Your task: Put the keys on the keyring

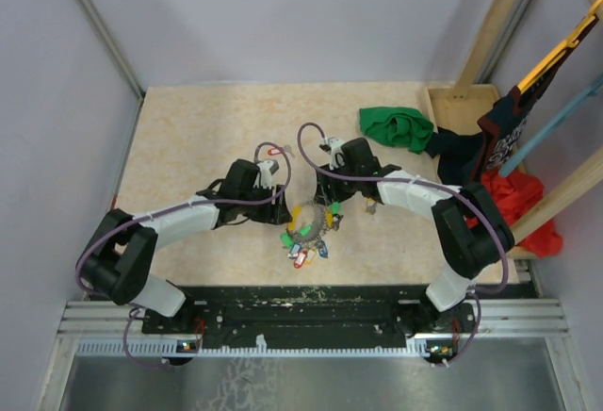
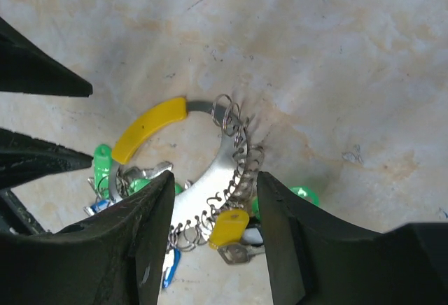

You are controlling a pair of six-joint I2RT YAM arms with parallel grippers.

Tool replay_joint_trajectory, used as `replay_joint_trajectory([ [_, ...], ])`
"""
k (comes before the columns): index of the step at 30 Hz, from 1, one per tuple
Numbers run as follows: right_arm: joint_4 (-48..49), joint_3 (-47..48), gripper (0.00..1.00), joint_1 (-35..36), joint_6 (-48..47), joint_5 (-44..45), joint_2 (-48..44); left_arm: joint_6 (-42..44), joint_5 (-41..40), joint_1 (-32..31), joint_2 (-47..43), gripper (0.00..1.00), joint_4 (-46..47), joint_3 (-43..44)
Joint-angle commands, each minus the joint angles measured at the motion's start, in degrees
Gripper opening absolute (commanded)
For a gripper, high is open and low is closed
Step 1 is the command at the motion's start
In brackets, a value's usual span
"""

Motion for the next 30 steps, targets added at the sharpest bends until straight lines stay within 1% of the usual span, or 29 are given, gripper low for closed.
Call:
replay_joint_trajectory([
  [1,-0.18,5.59,0.5,2.58,-2.68,4.64,3.71,-1.77,1.65,0.36,0.4,0.68,2.86,-1.24],
  [8,-0.41,9.11,0.48,4.49,-3.05,8.75,8.74,-3.0,1.41,0.45,-0.34,0.68,3.99,-3.05],
  [16,-0.21,10.34,0.45,5.59,-3.61,9.93,12.21,-4.84,2.05,1.34,-1.85,0.68,6.24,-5.8],
  [18,0.15,10.04,0.4,5.7,-3.64,10.23,12.44,-5.37,2.72,1.7,-2.01,0.69,6.91,-6.35],
  [19,0.29,9.93,0.36,5.71,-3.68,10.31,12.37,-5.61,3.29,1.86,-2.06,0.69,7.25,-6.52],
  [24,2.44,8.33,0.08,5.71,-3.72,9.6,9.47,-6.98,6.11,3.17,-2.57,0.69,9.01,-7.2],
  [26,3.95,7.26,0.0,5.71,-3.8,9.23,7.64,-7.65,7.51,4.0,-2.85,0.69,10.13,-7.3],
  [30,6.64,5.34,0.0,5.8,-3.9,8.68,4.33,-8.49,11.37,5.37,-2.36,0.7,11.32,-6.4],
])
